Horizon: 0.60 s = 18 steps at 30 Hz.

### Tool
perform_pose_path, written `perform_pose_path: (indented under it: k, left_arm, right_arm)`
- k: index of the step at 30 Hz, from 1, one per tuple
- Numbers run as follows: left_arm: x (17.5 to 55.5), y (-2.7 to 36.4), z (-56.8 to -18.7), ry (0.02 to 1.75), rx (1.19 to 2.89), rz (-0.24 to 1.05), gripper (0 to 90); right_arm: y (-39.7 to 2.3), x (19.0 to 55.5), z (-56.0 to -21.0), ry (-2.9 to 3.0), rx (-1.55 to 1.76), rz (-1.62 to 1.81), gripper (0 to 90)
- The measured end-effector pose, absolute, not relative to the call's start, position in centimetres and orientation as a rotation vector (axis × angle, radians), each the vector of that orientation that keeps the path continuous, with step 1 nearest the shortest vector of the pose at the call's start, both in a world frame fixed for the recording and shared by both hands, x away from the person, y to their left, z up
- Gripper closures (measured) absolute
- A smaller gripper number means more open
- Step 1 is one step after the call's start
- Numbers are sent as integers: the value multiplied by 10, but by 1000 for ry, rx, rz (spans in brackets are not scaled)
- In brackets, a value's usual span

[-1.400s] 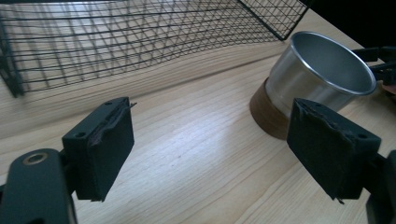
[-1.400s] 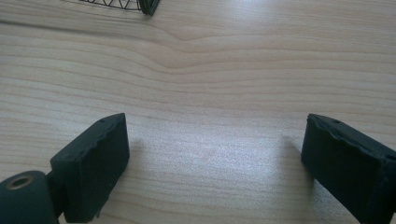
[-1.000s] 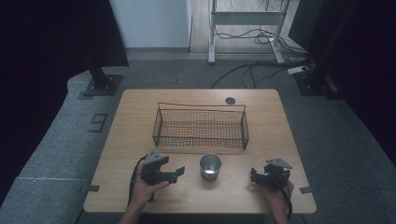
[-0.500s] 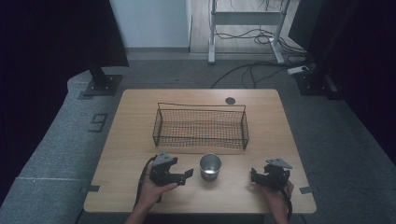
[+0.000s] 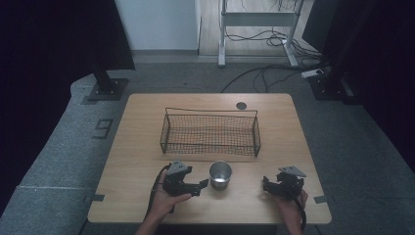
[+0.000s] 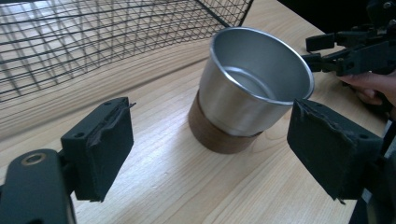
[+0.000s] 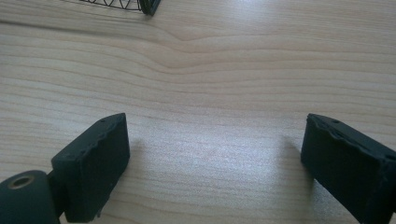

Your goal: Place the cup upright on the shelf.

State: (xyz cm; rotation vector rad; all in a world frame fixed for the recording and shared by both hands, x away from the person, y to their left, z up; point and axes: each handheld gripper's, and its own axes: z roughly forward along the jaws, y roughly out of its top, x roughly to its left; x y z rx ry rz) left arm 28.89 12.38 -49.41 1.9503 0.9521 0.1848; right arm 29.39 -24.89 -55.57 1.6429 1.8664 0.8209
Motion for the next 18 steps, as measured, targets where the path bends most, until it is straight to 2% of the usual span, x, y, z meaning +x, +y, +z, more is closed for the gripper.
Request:
perform_pose_path:
  k: [13,18]
  left_arm:
    - [290,104,-501,934,1968,172,142]
    - [290,99,-503,928,1974,143,80]
  right_arm:
    - [-249,294,-556,1865,1643,822,77]
    - [-249,294,-556,1867,1644,820,77]
